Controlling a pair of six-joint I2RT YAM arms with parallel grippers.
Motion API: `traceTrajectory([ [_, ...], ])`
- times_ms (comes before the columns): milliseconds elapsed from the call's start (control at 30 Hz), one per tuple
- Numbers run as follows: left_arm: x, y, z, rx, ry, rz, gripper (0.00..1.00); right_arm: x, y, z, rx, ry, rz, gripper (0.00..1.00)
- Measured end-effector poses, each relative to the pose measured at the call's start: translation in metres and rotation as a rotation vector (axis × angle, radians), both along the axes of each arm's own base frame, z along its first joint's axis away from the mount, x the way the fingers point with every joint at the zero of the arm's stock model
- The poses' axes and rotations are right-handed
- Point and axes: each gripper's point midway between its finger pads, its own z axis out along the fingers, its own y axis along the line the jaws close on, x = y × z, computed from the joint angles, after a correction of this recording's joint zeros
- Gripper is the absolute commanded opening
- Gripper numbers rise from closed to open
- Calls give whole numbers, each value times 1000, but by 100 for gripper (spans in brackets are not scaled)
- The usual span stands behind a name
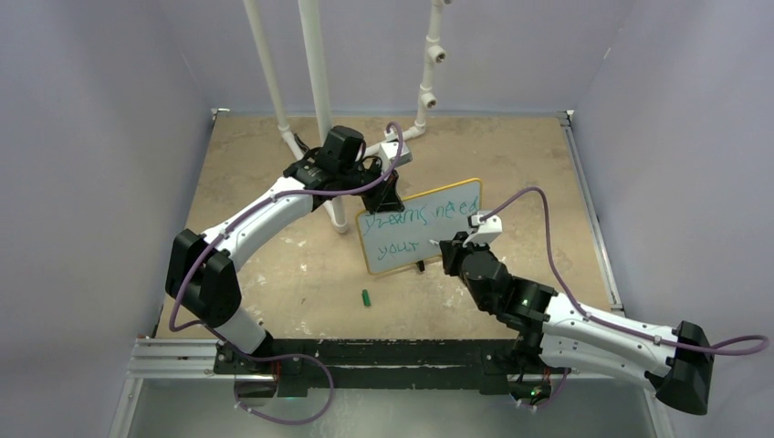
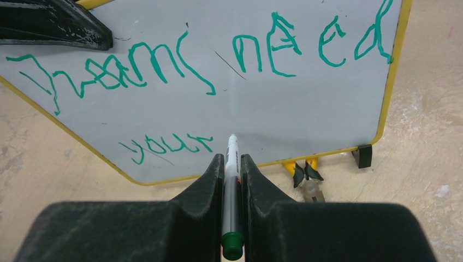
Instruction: Write a sentence on the whiteboard
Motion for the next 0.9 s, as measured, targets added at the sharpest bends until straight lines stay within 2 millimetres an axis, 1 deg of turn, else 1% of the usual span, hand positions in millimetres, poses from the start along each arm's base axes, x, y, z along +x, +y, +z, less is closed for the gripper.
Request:
traceTrajectory([
  [300, 0, 0, 0, -1, 1, 1, 0, 2, -4, 0, -1, -4, -27, 0],
  [467, 0, 0, 0, -1, 1, 0, 0, 3, -3, -7, -21, 10, -33, 0],
  [733, 0, 0, 0, -2, 2, -1, 0, 5, -4, -10, -34, 11, -50, 0],
  [900, 0, 0, 0, -2, 2, -1, 0, 6, -4, -18, -56, 25, -60, 0],
])
